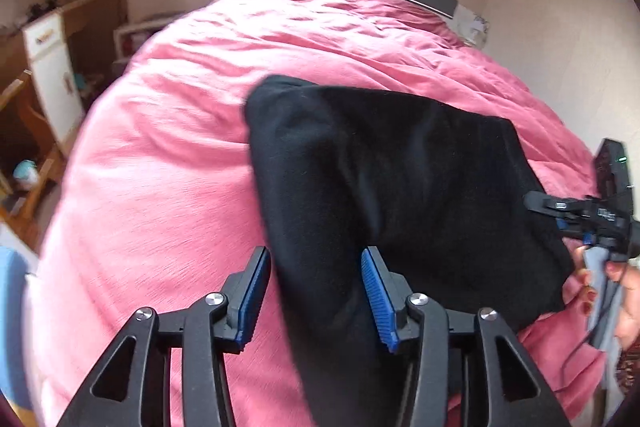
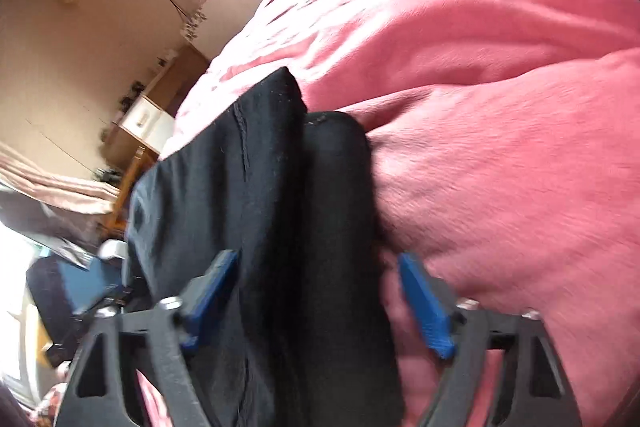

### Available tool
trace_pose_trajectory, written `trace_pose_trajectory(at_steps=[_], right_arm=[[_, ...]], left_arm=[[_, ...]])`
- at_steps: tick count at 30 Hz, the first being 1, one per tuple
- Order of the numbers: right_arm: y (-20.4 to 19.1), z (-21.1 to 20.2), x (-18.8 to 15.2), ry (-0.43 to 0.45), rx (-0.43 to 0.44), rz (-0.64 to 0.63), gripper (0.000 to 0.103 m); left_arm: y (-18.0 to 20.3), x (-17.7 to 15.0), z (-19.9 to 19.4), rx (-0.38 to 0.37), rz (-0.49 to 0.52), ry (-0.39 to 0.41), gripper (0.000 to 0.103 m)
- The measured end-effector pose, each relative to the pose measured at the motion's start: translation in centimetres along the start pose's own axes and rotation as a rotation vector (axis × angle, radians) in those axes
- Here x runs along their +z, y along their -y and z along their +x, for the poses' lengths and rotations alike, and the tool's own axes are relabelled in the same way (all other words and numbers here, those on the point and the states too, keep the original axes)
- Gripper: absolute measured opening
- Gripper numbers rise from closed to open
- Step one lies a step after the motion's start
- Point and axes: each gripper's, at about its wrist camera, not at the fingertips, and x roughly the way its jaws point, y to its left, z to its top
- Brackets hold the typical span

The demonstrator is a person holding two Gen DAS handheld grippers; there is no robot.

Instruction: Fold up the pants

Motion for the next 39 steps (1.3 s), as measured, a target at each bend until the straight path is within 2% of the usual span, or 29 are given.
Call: trace_pose_trajectory(at_steps=[2,4,10,15,21,24,26,32,39], right_arm=[[-1.4,-1.7,-1.0,0.028,-0.026,-0.038,0.103],[-2.8,-3.4,-2.3,0.047,-0.018,-0.062,0.103],[-6.8,-7.1,-7.1,0.084,-0.037,-0.081,0.103],[-10.3,-10.0,-11.8,0.140,-0.173,-0.204,0.103],[-13.5,-12.0,-15.5,0.207,-0.237,-0.290,0.103],[-13.9,-13.2,-16.5,0.240,-0.251,-0.275,0.103],[-13.9,-14.0,-17.6,0.249,-0.255,-0.259,0.103],[-14.4,-14.4,-19.8,0.221,-0.265,-0.250,0.103],[-15.2,-14.7,-21.2,0.238,-0.292,-0.263,0.103]], left_arm=[[0.5,-1.0,-1.4,0.073,0.008,0.015,0.050],[0.8,-2.2,-2.6,0.114,-0.013,0.019,0.050],[1.9,-6.5,-5.9,0.126,-0.074,-0.010,0.050],[3.6,-8.8,-8.8,0.104,-0.084,0.009,0.050],[5.2,-11.3,-12.8,0.125,-0.067,0.029,0.052],[5.6,-12.0,-14.0,0.178,-0.072,0.036,0.054],[5.6,-12.6,-14.8,0.181,-0.071,0.047,0.054],[6.2,-14.4,-16.6,0.232,-0.046,0.100,0.054],[6.6,-15.8,-17.6,0.246,-0.046,0.123,0.054]])
